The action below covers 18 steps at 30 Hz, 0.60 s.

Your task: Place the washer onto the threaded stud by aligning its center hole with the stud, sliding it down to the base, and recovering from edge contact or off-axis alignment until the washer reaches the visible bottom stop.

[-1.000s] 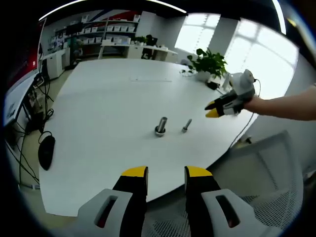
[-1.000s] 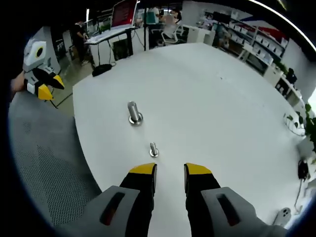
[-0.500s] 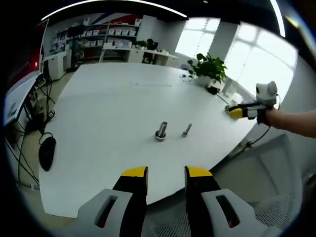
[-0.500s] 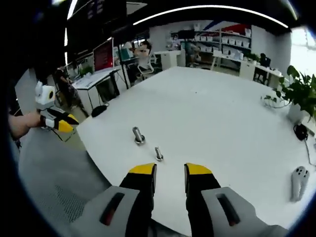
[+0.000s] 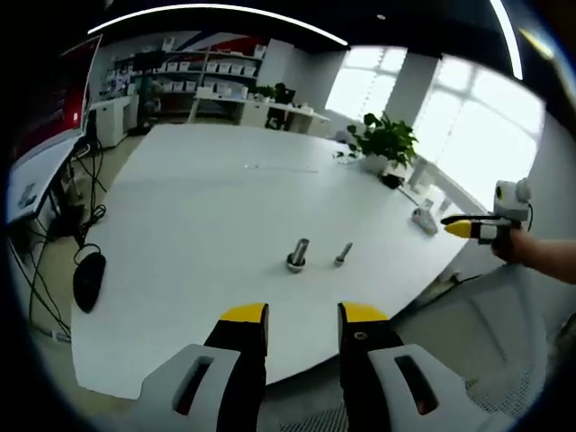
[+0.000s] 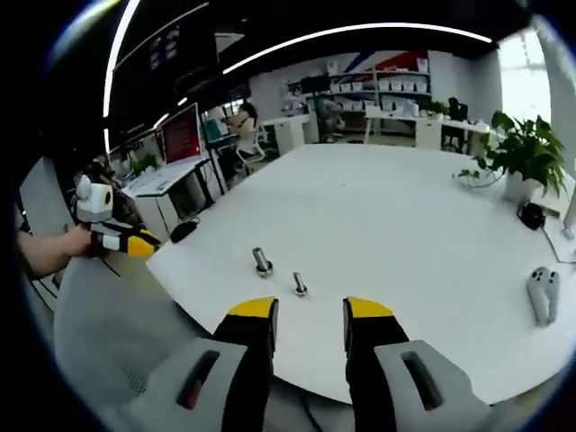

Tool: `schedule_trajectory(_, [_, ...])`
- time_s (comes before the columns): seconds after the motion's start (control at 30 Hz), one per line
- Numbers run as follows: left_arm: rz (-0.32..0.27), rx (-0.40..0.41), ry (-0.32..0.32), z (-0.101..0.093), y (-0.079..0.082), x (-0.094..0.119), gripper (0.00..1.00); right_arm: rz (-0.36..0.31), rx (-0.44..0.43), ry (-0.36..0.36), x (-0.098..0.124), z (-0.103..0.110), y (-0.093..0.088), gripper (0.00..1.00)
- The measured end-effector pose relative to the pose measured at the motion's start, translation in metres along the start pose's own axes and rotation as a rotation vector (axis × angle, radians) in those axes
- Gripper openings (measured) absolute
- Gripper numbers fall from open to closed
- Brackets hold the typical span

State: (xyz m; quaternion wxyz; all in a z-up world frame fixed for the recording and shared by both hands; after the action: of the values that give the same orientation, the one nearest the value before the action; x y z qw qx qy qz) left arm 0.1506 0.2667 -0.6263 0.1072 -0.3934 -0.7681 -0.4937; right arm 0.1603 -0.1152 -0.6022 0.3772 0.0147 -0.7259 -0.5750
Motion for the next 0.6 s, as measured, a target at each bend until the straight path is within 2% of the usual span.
schedule_trajectory(0.2, [-0.066,-0.008,0.027,0.002,0.006,0.006,0.28,-0.03,-0.063,0.016,0.002,0.004,-0.01,0.34])
schedule_trajectory(0.37, [-0.114,-0.017,0.051,0.0,0.014,0.008,0.28,-0.036,-0.026,-0.006,-0.003,-0.006,-0.008,0.34])
schedule_trajectory(0.43, [-0.119,-0.035,0.044,-0.002,0.015,0.007,0.28,-0.032,-0.023,0.004,-0.003,-0.004,-0.01,0.34])
schedule_trajectory(0.5, [-0.096,-0.058,0.043,-0.003,0.013,0.005,0.28,-0.02,0.017,0.003,-0.003,-0.003,-0.013,0.34])
schedule_trajectory(0.6, [-0.087,-0.072,0.054,-0.006,0.014,0.004,0.28,-0.024,0.018,0.001,-0.003,-0.006,-0.012,0.34])
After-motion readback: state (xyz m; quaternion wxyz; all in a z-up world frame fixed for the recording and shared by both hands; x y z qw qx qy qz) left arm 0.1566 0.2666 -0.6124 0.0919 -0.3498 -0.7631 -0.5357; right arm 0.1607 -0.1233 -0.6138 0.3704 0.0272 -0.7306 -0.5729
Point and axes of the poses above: the point that each gripper's makers call its tool centre point, and the gripper's own axes: x roughly backward along the fingers, z roughly to its left, y roughly out of its top, the point moved 9 cm from there along x, roughly backward along the fingers, and after that the axes turned 15 degrees about x, right-handed, at the moved point
